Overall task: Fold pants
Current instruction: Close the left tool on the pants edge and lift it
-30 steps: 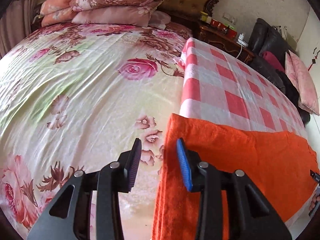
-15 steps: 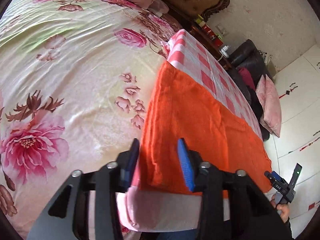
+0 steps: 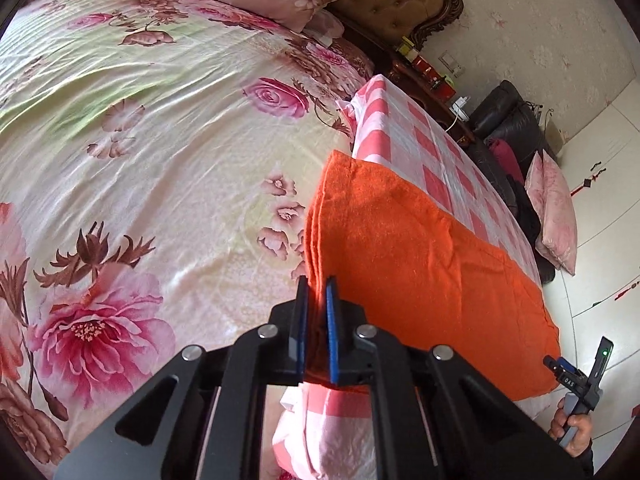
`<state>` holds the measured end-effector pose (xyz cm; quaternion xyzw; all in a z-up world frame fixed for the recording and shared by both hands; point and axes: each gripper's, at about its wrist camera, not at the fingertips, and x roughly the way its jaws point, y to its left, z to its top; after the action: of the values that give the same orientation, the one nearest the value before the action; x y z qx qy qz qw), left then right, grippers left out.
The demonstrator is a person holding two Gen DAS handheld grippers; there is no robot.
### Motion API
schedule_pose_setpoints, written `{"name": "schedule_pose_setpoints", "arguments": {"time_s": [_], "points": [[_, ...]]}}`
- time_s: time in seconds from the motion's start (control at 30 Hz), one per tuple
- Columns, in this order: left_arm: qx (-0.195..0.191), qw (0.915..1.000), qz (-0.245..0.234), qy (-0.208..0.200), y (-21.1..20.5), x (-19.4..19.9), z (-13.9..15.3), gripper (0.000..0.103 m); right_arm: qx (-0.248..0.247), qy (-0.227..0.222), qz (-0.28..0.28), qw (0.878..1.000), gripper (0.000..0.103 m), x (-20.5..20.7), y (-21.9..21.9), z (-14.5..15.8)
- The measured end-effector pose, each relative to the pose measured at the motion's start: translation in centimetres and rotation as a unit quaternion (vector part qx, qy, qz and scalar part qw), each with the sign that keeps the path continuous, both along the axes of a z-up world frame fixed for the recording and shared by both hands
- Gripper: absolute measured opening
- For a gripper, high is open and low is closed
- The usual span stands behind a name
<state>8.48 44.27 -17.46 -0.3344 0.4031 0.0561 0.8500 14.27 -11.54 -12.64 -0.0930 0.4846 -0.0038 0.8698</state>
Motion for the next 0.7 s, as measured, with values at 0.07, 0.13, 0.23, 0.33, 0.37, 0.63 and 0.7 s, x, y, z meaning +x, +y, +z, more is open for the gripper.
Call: {"name": "schedule_pose_setpoints", "arguments": {"time_s": [0.07, 0.13, 0.23, 0.33, 0.37, 0.63, 0.7], "points": [[-0.011, 0.9998, 0.013, 0.001, 0.5, 0.1, -0.1, 0.011, 0.002, 0.004, -0.004, 1.0, 0.098, 0.0, -0.2, -0.3], [-0.036, 0.999, 0.028, -0.004, 0.8, -0.4, -0.3, 0.034, 0.01, 0.015, -0.007, 1.0, 0.098, 0.2, -0.5, -1.0], [-0.088, 0.9944, 0.055, -0.02, 1.2, -1.9, -1.4, 0.058, 0.023, 0.03, -0.015, 0.999, 0.098, 0.2, -1.1, -2.6], [-0.144, 0.9854, 0.082, -0.04, 1.5, -3.7, -2.7, 0.058, 0.048, 0.028, -0.015, 0.998, 0.098, 0.1, -1.8, -2.8], [-0.159, 0.9822, 0.086, -0.05, 1.4, -4.2, -3.0, 0.058, 0.054, 0.028, -0.013, 0.998, 0.098, 0.0, -2.0, -2.8], [-0.25, 0.9634, 0.084, -0.049, 0.5, -3.8, -6.2, 0.059, 0.075, 0.023, -0.013, 0.997, 0.099, -0.2, -2.4, -3.1], [-0.281, 0.9531, 0.101, -0.052, 0.8, -4.2, -7.4, 0.058, 0.076, 0.029, -0.014, 0.997, 0.099, -0.1, -2.4, -3.1]]}}
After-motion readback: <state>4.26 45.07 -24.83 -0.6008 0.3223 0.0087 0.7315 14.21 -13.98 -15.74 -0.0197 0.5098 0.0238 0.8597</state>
